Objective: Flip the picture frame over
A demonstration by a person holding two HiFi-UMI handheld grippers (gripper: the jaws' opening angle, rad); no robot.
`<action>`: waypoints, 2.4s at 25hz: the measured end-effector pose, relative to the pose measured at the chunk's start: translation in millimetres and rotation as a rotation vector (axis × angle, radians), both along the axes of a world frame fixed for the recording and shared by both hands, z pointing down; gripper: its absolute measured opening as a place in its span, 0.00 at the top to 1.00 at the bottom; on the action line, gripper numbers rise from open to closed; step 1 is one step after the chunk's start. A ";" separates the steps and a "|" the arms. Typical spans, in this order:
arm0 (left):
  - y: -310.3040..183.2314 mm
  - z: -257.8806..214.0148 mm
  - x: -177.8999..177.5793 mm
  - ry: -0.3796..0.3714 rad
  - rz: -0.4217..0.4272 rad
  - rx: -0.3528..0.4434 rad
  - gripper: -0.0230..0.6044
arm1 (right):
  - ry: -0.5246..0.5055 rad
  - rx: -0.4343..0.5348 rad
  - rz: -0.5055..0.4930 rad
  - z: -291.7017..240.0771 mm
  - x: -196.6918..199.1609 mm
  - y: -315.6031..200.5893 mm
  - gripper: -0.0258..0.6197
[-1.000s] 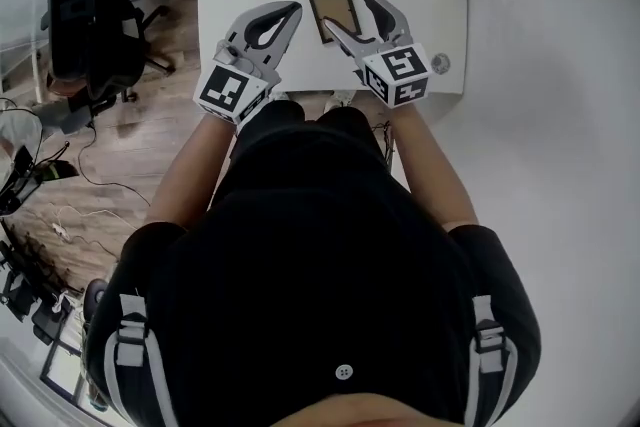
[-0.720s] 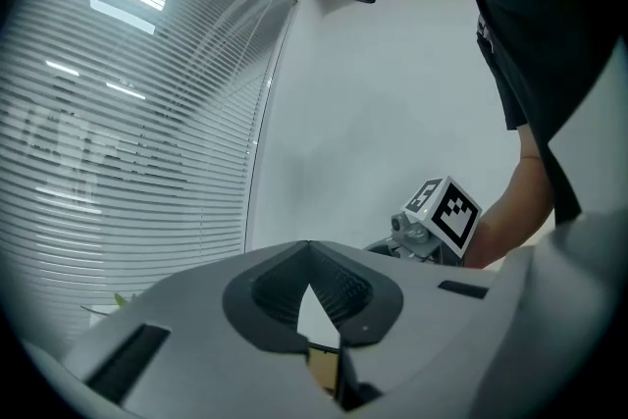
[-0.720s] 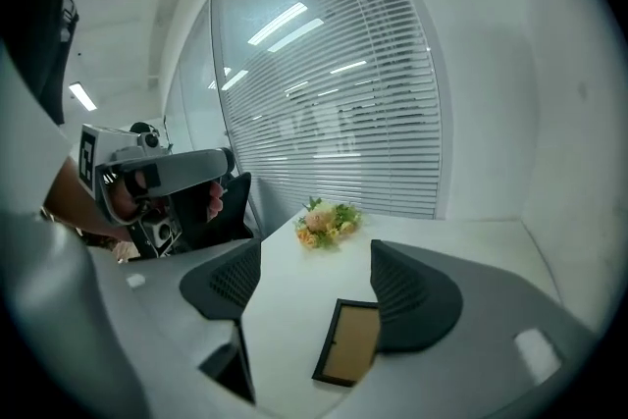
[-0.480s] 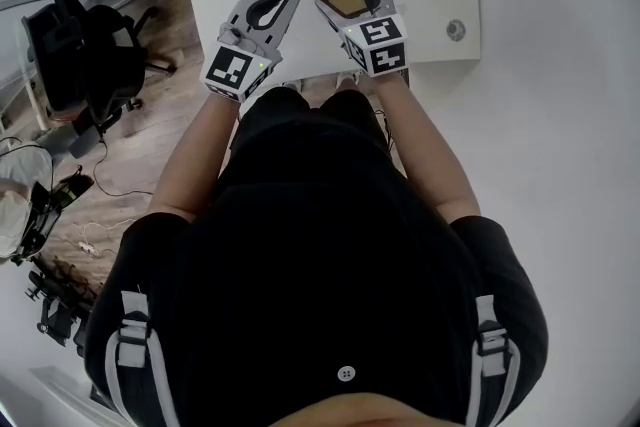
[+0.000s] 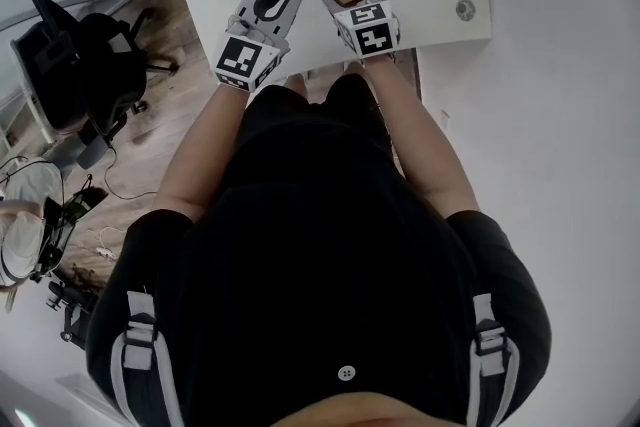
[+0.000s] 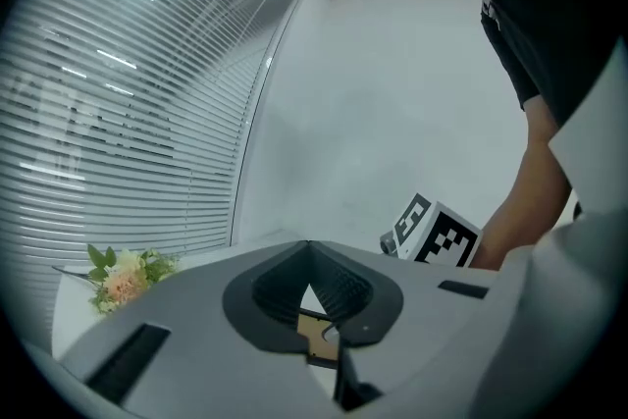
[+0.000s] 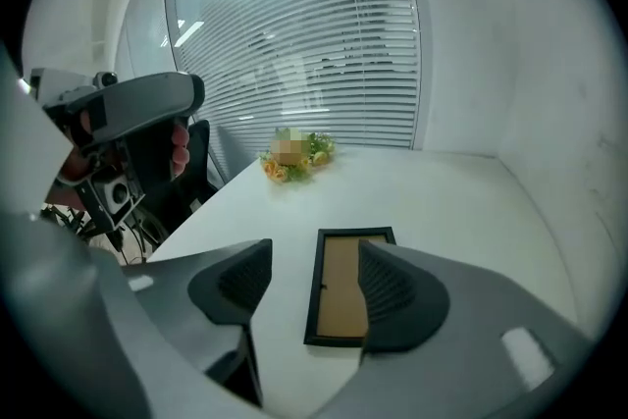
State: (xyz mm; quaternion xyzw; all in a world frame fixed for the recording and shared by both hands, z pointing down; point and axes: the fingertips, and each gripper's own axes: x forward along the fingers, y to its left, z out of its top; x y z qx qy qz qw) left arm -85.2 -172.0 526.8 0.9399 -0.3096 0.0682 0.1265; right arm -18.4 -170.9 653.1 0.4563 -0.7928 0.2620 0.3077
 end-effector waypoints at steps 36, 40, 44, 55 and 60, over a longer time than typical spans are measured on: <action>-1.8 58.5 1.6 0.025 0.001 -0.073 0.96 | 0.134 -0.194 0.036 95.1 -6.4 19.6 0.77; -2.2 59.3 -0.4 0.029 -0.004 -0.079 0.96 | 0.183 -0.170 0.023 96.3 -3.6 17.9 0.83; -1.7 58.1 -3.3 0.031 -0.012 -0.079 0.96 | 0.203 -0.165 0.020 95.9 -6.1 19.2 0.88; -2.0 38.0 -10.8 0.032 -0.037 -0.045 0.96 | 0.071 -0.150 0.101 60.8 -2.6 13.0 0.88; 0.1 27.1 -9.9 0.027 -0.050 -0.026 0.96 | -0.012 -0.141 0.124 39.3 0.0 9.4 0.88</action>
